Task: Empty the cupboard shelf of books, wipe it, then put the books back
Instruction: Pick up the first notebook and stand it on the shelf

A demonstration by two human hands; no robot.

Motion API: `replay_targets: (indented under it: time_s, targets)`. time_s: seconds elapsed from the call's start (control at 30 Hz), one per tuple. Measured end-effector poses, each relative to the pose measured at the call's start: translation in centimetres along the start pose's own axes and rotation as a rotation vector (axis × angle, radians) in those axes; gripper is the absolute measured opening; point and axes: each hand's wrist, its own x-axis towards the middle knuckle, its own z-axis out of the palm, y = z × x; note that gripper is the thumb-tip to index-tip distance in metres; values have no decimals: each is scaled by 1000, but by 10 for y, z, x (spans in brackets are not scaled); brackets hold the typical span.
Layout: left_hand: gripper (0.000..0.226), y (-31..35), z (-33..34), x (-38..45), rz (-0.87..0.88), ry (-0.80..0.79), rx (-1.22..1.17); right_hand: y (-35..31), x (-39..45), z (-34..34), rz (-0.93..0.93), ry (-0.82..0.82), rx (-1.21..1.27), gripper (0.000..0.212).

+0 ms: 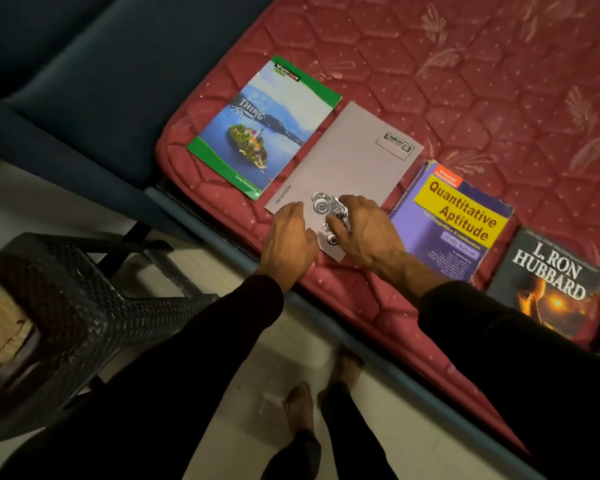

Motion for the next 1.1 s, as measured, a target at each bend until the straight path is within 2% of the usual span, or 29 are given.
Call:
replay_targets:
  time_s: [0.17,0.37,0.5,0.6,0.77,0.97,1.1]
  targets:
    - [51,-16,-8,23,-38,27,-29,-15,29,7,-55,-49,4,41]
    - [42,-41,-22,48,-71,40,-57,-39,60,17,-55,-115,10,48]
    - [37,-64,-35,74,-60,10,-39,-57,86,32,-44,-108,80,40]
    - [44,-80,-49,95,-38,-15,-14,-71,110,47,86,-54,226,31]
    - [48,-108,-70,139,-36,-57,34,-88,151,65,375,-7,356,38]
    - [61,-132,-76,187,-28,-80,83,-94,188,78,607,47,405,45]
    - [69,-138,-75,209,-12,-74,115,-94,202,86,690,73,485,43]
